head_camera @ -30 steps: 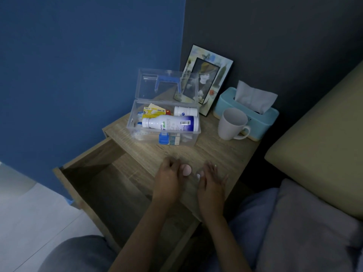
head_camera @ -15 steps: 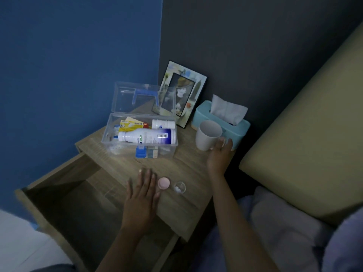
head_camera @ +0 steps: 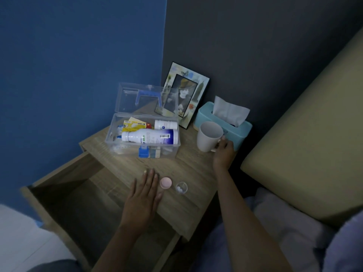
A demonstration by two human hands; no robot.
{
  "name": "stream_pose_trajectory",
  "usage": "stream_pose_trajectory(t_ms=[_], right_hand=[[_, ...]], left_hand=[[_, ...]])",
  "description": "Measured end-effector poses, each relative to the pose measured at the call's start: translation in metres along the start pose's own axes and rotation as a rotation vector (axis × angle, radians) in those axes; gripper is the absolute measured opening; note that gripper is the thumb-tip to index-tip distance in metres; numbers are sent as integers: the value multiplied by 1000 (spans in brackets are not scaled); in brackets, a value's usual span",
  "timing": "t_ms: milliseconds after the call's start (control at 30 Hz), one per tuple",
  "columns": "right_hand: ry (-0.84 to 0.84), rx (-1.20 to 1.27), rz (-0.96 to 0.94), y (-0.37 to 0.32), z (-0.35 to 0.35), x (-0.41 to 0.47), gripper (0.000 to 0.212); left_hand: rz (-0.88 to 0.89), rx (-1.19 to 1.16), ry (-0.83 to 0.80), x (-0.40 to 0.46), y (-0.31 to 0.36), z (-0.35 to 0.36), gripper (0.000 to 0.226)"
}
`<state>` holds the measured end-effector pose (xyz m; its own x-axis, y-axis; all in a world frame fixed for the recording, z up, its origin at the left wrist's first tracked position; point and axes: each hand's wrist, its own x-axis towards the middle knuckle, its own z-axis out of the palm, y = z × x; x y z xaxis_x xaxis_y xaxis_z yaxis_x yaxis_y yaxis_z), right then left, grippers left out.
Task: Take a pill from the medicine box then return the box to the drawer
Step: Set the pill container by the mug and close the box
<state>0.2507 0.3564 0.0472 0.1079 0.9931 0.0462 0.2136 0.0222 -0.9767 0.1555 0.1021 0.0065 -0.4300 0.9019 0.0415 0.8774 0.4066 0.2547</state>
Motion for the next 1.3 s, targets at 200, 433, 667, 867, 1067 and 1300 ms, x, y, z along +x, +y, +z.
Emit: stream_pose_trajectory(t_ms=[200, 433, 667, 867, 1067, 1300], right_hand=[[-3, 60, -11, 3, -12, -24, 24], [23, 64, -9, 11, -42, -70, 23], [-14, 5, -25, 18, -50, -94, 23], [-21, 5, -22, 20, -54, -97, 27], [-42, -6, -26, 21, -55, -95, 25], [-71, -4, 19, 16, -58, -99, 27]], left_hand=[[-4, 4, -7, 1, -1, 1, 67], [2, 1, -7, 0, -1, 1, 63], [24, -7, -14, -2, -5, 3, 63], [28, 10, -2, -2, -5, 4, 63], [32, -4, -17, 0, -10, 14, 65], [34, -38, 4, 0, -9, 14, 65]])
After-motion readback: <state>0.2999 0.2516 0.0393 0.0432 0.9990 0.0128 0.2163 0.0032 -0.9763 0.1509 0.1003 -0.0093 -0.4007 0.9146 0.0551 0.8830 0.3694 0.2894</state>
